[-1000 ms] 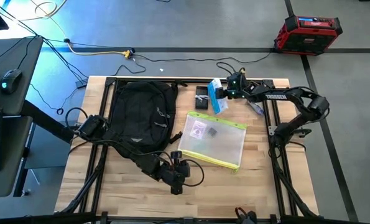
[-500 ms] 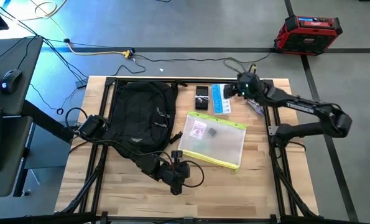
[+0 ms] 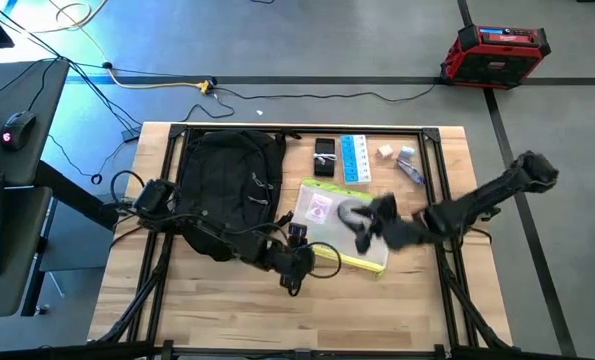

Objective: Unpack backpack
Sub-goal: Remove the packed earphones from the transparent zip bag

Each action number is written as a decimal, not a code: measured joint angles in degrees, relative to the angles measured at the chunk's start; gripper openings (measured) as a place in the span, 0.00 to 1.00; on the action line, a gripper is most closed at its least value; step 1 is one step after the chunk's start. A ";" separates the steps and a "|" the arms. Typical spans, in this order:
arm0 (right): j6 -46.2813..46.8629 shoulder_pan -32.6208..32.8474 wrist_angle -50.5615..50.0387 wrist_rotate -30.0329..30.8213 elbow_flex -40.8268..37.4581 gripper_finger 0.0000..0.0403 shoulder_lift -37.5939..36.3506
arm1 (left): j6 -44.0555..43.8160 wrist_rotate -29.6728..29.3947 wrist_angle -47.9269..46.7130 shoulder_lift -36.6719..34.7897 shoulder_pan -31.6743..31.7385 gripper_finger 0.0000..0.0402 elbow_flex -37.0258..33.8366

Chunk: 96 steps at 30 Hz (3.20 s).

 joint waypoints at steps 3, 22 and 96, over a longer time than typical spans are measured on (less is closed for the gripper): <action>1.94 6.13 3.81 8.12 -0.09 0.51 4.37 | -0.34 -1.31 -0.49 1.42 1.02 0.52 -0.03; -12.91 8.01 19.90 -0.50 -0.09 0.51 17.65 | -7.03 -11.95 -1.44 2.36 5.21 0.08 -0.04; -18.27 0.06 -7.60 -23.32 19.25 0.00 35.99 | -18.06 -12.91 -2.42 -3.23 -0.54 0.00 -0.02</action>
